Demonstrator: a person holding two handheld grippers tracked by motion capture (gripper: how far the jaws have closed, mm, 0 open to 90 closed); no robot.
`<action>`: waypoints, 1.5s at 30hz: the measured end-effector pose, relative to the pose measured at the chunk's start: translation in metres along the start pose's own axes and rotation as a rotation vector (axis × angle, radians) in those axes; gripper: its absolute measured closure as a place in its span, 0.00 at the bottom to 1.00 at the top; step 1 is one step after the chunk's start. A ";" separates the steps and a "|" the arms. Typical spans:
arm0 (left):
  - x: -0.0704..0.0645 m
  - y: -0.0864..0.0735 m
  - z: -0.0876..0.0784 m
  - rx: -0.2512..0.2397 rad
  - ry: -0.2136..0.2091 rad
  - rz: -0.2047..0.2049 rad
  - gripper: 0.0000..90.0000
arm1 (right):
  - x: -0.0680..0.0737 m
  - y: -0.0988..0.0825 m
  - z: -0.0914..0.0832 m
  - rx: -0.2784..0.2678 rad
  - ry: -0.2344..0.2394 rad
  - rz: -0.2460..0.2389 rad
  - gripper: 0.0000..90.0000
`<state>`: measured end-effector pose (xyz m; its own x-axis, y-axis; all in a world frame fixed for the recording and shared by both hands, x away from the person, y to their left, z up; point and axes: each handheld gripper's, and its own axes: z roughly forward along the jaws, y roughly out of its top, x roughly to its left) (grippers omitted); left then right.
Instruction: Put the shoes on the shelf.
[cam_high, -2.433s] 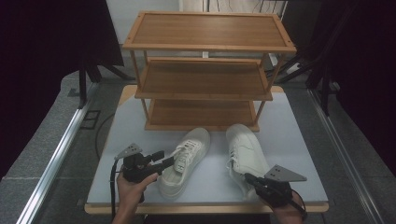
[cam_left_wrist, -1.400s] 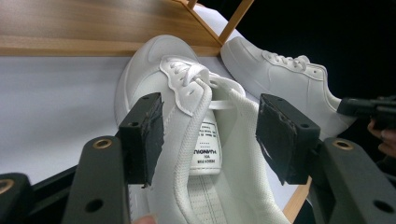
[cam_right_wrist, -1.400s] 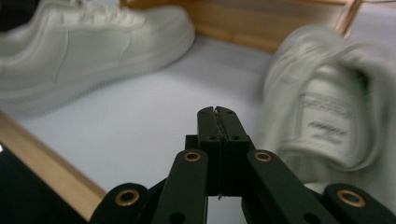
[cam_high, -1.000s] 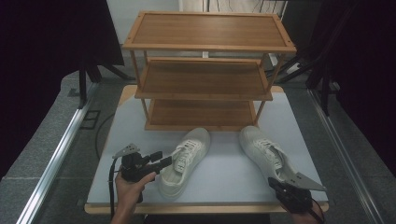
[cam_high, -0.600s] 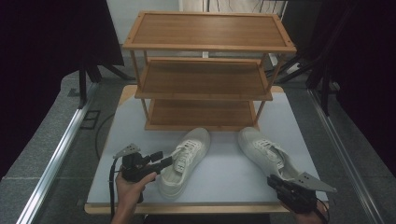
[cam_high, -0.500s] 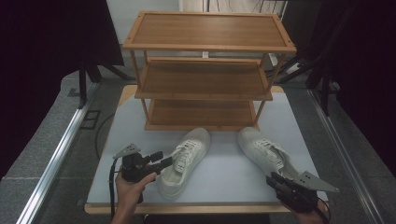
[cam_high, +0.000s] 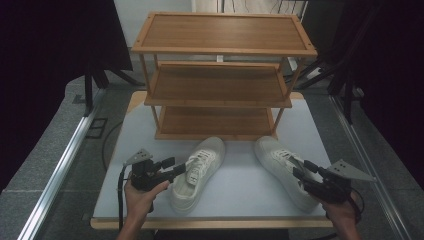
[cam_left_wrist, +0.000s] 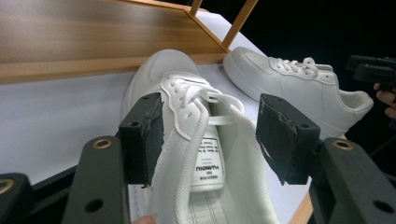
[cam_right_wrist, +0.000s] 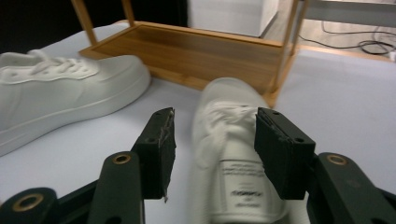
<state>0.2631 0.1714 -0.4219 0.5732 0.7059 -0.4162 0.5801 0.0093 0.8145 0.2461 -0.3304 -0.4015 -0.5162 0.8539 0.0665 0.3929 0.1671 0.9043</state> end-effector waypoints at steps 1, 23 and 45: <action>0.000 0.000 0.000 0.000 0.000 0.000 0.46 | -0.003 0.001 0.001 -0.001 -0.009 0.001 0.52; 0.010 -0.004 0.027 0.087 0.104 0.070 0.44 | -0.045 0.003 0.032 0.138 -0.032 -0.024 0.48; 0.005 -0.004 0.069 0.177 0.199 0.164 0.63 | -0.065 -0.009 0.068 0.258 -0.010 -0.096 0.60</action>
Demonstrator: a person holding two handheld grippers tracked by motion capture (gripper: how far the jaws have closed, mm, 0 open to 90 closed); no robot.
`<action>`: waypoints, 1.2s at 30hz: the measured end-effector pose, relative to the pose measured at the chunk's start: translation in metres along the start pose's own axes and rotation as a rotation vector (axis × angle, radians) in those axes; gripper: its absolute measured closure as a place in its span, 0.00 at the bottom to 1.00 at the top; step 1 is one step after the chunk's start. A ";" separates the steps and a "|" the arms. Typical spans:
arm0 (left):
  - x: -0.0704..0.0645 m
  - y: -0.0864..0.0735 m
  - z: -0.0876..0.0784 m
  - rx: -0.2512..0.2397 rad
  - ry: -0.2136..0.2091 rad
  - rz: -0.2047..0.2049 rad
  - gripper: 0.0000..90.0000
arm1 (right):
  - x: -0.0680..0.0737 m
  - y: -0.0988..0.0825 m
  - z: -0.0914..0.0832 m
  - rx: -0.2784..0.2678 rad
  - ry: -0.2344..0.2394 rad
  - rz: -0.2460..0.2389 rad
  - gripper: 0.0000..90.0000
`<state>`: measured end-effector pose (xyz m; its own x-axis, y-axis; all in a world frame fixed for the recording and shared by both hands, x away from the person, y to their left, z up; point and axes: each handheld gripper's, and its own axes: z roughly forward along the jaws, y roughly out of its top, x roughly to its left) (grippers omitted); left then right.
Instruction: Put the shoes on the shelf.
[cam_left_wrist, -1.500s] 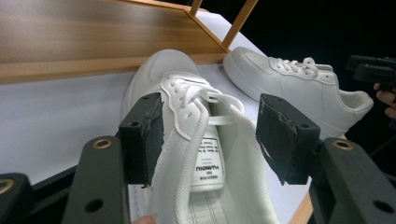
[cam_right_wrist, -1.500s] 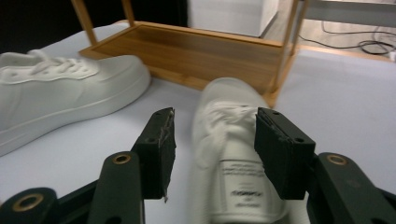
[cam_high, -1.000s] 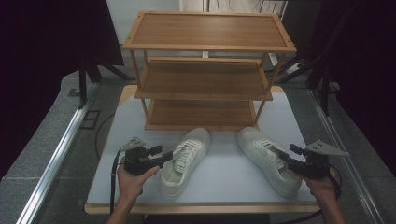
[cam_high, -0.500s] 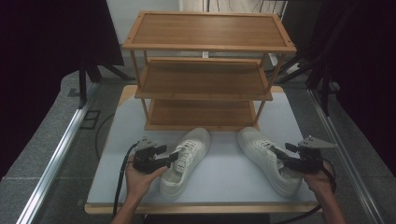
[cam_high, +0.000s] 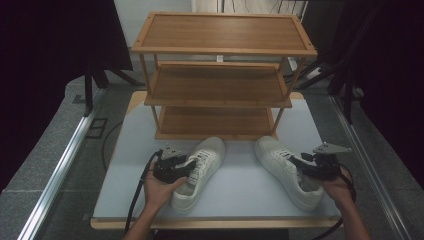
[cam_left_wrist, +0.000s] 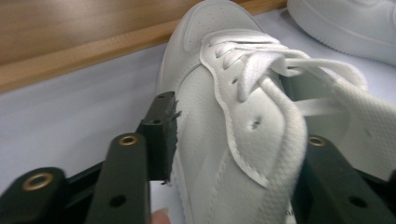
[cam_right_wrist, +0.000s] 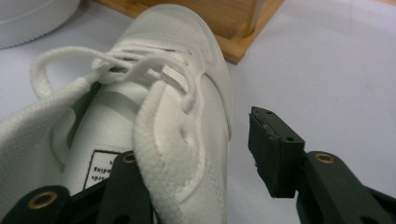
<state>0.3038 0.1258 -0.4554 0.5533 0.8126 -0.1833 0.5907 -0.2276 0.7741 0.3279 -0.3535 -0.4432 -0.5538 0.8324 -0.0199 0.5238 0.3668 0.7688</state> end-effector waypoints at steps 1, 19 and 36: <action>0.000 0.000 0.000 -0.004 -0.005 -0.012 0.65 | 0.001 0.001 0.000 -0.005 0.005 -0.012 0.62; -0.005 0.003 0.003 -0.020 0.036 0.028 0.92 | 0.001 0.001 0.002 -0.023 0.024 -0.008 0.91; 0.021 0.009 -0.035 -0.256 -0.248 -0.245 0.92 | 0.006 -0.005 -0.018 -0.217 0.100 0.265 0.92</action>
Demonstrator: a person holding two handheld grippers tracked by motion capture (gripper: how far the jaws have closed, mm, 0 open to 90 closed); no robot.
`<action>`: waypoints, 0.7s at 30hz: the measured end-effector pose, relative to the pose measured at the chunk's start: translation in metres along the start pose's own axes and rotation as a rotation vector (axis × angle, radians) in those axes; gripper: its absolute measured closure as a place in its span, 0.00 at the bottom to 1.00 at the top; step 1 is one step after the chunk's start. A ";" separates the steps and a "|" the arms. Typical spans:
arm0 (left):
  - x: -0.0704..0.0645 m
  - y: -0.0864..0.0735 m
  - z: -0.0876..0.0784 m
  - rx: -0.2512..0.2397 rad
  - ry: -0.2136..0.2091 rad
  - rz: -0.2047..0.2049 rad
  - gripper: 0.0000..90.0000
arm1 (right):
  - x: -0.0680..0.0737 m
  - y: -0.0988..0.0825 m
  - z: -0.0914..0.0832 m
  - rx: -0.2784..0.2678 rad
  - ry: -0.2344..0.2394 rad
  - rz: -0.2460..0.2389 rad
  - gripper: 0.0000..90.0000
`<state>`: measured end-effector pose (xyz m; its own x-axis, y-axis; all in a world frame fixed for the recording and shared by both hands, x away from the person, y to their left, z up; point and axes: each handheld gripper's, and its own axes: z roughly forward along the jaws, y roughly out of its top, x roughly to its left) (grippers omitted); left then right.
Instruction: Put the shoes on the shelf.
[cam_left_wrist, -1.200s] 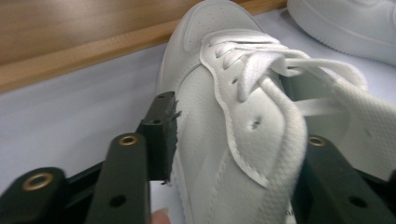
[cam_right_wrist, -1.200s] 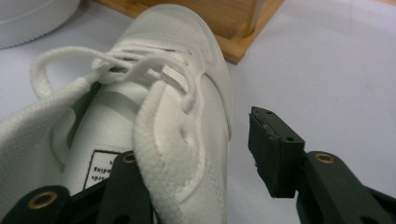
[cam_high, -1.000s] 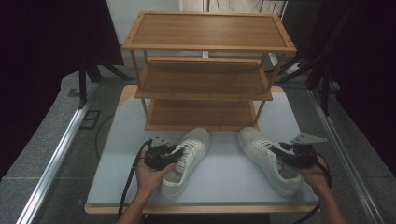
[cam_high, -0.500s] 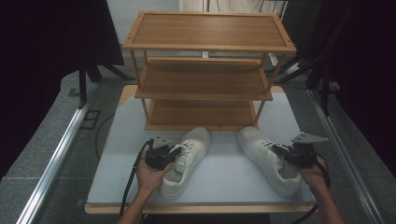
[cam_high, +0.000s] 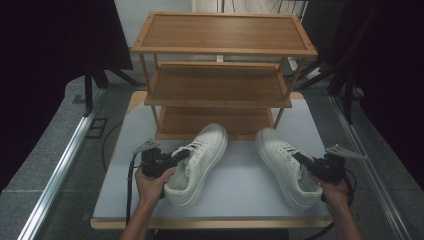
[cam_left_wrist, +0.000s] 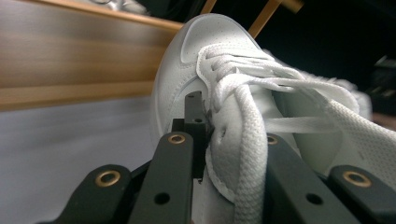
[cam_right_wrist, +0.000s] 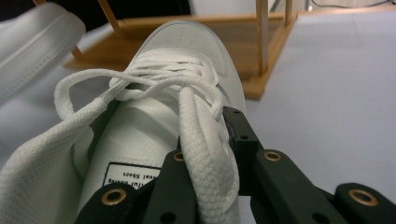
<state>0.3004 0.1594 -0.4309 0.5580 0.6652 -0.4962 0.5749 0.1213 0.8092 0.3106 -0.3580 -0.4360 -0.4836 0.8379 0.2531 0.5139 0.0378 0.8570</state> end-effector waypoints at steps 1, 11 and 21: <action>0.001 0.001 -0.001 -0.011 -0.019 -0.020 0.92 | 0.001 0.000 -0.001 -0.015 0.006 0.013 0.92; -0.002 0.012 -0.010 -0.100 -0.089 -0.085 0.92 | 0.005 0.004 -0.016 -0.150 0.063 0.143 0.92; -0.012 0.026 -0.013 -0.152 -0.143 -0.100 0.92 | 0.018 0.012 -0.021 -0.197 0.086 0.159 0.92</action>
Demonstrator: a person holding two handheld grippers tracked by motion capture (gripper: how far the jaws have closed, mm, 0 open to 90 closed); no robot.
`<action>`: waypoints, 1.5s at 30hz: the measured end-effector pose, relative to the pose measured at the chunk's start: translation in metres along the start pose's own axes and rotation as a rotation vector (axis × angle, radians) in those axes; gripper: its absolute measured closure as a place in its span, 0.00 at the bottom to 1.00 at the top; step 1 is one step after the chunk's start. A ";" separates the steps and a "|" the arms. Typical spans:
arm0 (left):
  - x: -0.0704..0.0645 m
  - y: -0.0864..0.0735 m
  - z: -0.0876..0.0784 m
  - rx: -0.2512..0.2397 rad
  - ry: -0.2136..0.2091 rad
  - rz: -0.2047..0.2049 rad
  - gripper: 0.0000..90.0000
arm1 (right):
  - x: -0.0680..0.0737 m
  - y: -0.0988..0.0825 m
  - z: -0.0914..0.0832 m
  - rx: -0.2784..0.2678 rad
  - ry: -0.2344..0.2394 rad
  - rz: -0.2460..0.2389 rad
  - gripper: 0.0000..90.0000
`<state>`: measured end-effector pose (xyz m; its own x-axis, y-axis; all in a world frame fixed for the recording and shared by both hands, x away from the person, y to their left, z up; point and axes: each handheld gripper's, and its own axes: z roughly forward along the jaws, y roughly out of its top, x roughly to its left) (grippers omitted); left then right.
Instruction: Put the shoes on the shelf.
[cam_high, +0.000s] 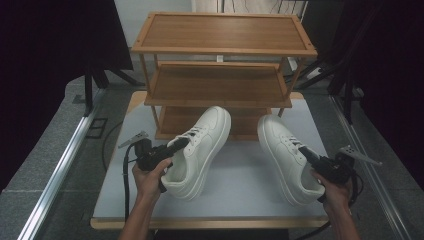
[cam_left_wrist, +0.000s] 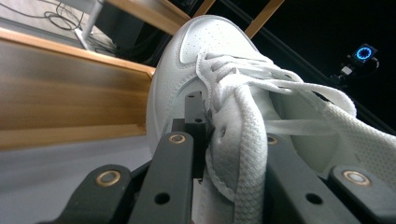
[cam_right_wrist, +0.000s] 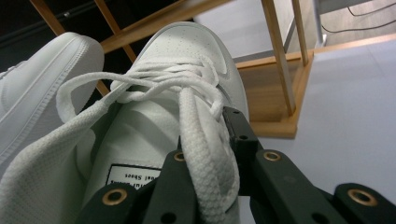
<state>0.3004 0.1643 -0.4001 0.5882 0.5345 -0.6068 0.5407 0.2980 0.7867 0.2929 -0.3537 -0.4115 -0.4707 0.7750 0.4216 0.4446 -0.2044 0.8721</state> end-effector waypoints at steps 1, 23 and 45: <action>-0.002 0.002 0.000 -0.003 -0.002 0.000 0.92 | 0.001 0.001 -0.001 0.003 0.001 -0.001 0.92; -0.017 0.039 0.020 -0.055 -0.023 0.015 0.92 | 0.038 0.038 0.001 -0.115 0.050 0.006 0.92; -0.026 0.068 0.037 -0.068 -0.002 0.046 0.92 | 0.064 0.068 0.030 -0.132 0.041 0.015 0.92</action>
<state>0.3440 0.1416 -0.3347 0.6128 0.5477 -0.5697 0.4707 0.3261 0.8198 0.3158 -0.3003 -0.3321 -0.4967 0.7469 0.4421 0.3487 -0.2947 0.8897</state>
